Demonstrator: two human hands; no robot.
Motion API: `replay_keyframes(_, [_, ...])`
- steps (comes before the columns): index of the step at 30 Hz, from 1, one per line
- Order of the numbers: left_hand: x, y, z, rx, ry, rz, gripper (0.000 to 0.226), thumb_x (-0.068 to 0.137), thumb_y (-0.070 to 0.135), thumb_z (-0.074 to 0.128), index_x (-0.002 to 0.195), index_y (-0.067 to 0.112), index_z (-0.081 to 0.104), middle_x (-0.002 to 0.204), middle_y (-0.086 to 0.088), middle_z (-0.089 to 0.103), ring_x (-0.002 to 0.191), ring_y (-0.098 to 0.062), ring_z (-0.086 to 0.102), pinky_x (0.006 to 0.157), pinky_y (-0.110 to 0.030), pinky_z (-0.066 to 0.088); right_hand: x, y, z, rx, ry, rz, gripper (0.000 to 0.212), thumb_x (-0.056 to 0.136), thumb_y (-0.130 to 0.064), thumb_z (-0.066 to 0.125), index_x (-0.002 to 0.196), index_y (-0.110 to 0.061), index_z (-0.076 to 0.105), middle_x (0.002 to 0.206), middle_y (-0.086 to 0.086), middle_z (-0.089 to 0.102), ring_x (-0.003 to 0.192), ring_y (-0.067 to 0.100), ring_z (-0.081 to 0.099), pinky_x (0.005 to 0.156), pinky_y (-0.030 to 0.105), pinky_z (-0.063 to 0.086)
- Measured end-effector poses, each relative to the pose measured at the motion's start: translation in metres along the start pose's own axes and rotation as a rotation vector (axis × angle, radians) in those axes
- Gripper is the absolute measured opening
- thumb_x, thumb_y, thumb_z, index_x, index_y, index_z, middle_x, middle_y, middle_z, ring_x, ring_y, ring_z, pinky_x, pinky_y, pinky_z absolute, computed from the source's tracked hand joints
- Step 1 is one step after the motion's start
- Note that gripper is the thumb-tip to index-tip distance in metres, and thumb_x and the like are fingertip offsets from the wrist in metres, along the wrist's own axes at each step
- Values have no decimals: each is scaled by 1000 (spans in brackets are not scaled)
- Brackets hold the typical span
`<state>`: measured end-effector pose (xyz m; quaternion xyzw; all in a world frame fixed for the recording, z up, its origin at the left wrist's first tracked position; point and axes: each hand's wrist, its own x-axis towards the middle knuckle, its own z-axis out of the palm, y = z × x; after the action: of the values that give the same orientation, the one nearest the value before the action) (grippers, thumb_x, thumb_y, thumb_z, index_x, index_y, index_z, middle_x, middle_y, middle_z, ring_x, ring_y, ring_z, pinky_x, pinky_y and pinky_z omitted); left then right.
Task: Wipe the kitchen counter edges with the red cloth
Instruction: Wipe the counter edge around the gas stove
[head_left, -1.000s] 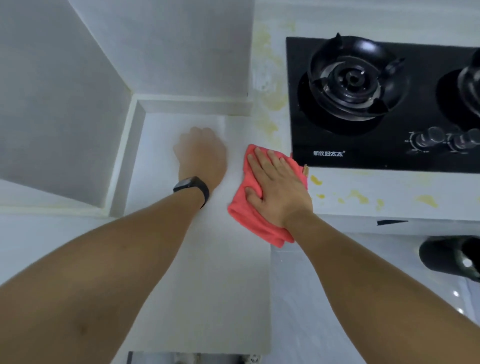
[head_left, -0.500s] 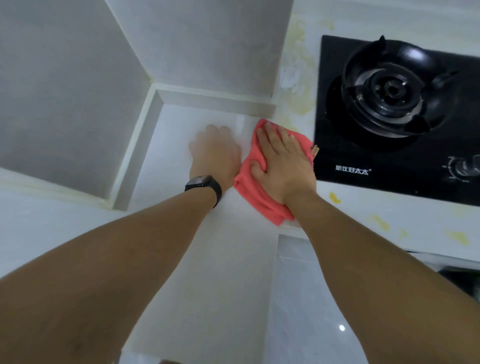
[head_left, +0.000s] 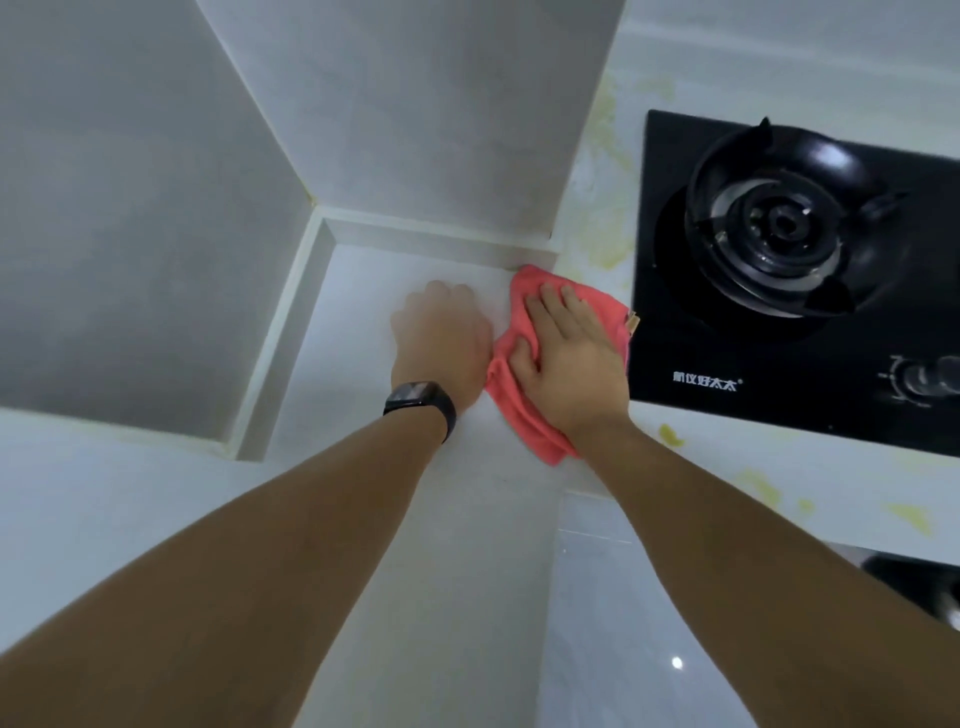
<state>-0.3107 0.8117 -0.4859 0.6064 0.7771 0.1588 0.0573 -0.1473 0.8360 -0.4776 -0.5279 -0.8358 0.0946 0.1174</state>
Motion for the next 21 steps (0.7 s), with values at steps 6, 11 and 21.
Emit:
replay_keyframes(6, [2, 0, -1, 13, -25, 156, 33, 96, 32, 32, 103, 12, 57, 105, -12, 53, 91, -32, 45, 79, -42, 31, -19, 5, -1, 13, -46, -49, 60, 106, -40, 40, 156, -7, 41, 163, 13, 39, 155, 31, 29, 127, 47, 23])
replay_keyframes(11, [6, 1, -5, -105, -40, 60, 32, 99, 33, 27, 101, 14, 53, 104, -8, 50, 90, -27, 41, 80, -38, 27, -21, 11, 0, -65, -165, -124, 72, 106, -50, 32, 164, -9, 21, 171, 11, 20, 159, 29, 12, 129, 47, 14])
replay_keyframes(21, [-21, -20, -49, -557, 212, -229, 19, 90, 16, 43, 98, 18, 60, 96, 2, 61, 91, -23, 51, 86, -47, 43, -3, -1, -4, -131, -237, -263, 76, 105, -53, 30, 163, -5, 19, 170, 16, 20, 158, 33, 15, 129, 47, 10])
